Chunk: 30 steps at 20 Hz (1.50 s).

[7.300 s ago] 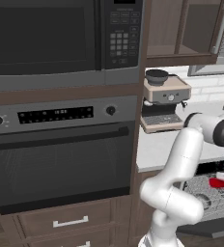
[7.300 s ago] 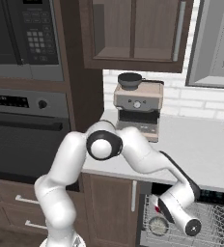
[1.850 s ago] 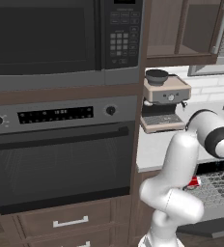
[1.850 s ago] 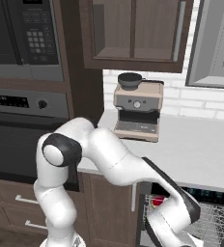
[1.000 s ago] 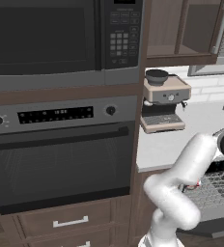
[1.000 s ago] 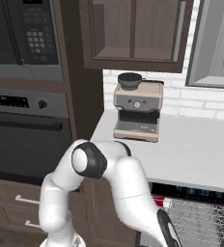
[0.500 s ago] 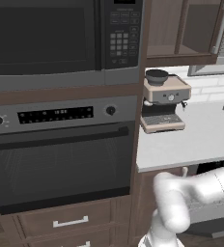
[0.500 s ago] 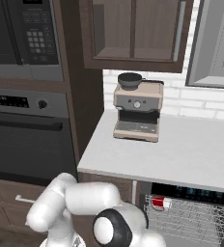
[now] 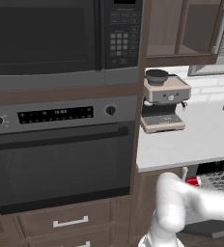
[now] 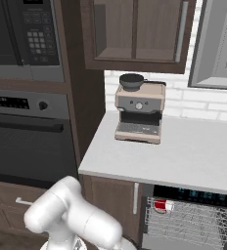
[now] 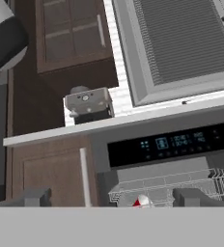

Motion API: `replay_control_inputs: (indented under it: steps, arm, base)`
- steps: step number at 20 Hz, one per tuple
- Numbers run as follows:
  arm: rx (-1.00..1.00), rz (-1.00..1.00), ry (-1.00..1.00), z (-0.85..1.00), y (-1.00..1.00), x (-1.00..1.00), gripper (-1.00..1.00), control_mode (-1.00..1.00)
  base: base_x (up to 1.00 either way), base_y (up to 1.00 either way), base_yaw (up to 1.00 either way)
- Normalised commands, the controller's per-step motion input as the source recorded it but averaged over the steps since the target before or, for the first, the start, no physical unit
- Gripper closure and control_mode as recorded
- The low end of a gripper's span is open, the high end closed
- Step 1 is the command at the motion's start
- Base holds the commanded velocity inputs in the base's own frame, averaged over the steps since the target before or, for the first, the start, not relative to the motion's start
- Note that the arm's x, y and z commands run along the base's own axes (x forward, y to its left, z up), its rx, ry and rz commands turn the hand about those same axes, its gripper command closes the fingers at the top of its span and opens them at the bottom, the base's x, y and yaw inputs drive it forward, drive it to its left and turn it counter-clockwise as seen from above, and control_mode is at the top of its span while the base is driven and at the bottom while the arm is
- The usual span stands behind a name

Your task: Pick up the cup and bowl from the counter, place them in the dishwasher, and close the dishwasher door.

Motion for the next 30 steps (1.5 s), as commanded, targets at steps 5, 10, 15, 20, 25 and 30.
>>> replay_control_inputs:
  steps: [5, 10, 15, 20, 25, 30]
  arm:
    - [0.06, 0.0, -0.09, -0.97, 0.0, 0.63, -1.0, -1.0]
    - [0.04, 0.0, 0.0, -0.7, -0.1, 0.84, -1.0, -1.0]
    - [0.06, 0.0, 0.0, -0.82, -0.45, 0.95, -1.0, -1.0]
    - [0.06, 0.0, 0.0, -0.8, -0.53, 0.91, -1.0, -1.0]
    - [0.04, 0.0, -0.09, -0.69, -0.43, 0.72, -1.0, -1.0]
    - [0.02, 0.0, -0.24, -0.21, -0.21, 0.94, -1.0, -1.0]
  base:
    - [0.0, 0.0, 0.0]
    - [0.0, 0.0, 0.0]
    - [0.0, 0.0, 0.0]
    - [0.0, 0.0, 0.0]
    - [0.0, 0.0, 0.0]
    - [0.0, 0.0, 0.0]
